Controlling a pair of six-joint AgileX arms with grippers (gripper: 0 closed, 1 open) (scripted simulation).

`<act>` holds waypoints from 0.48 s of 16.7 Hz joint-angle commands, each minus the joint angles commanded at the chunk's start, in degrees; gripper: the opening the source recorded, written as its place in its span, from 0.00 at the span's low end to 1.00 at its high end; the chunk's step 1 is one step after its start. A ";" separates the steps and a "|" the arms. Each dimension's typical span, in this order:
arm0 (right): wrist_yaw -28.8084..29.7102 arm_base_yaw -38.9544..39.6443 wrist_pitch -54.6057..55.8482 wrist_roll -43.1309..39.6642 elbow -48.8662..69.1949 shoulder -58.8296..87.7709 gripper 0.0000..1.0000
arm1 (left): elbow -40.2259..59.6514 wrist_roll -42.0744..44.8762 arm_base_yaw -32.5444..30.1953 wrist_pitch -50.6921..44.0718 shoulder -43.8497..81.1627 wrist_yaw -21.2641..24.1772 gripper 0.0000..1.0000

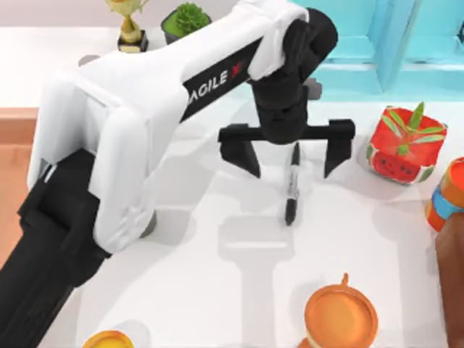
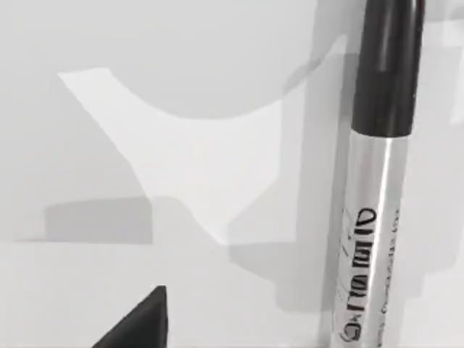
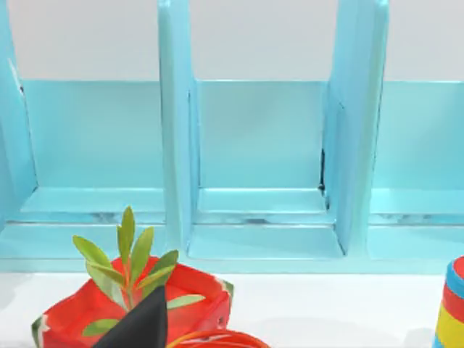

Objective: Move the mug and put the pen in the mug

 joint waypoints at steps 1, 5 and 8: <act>0.00 0.00 0.00 0.00 0.00 0.00 1.00 | -1.85 -0.24 -0.22 2.26 0.38 -0.02 1.00; 0.00 0.00 0.00 0.00 0.00 0.00 1.00 | -7.51 -0.96 -0.95 9.25 1.57 -0.07 1.00; 0.00 0.00 0.00 0.00 0.00 0.00 1.00 | -8.05 -1.03 -1.02 9.88 1.68 -0.07 1.00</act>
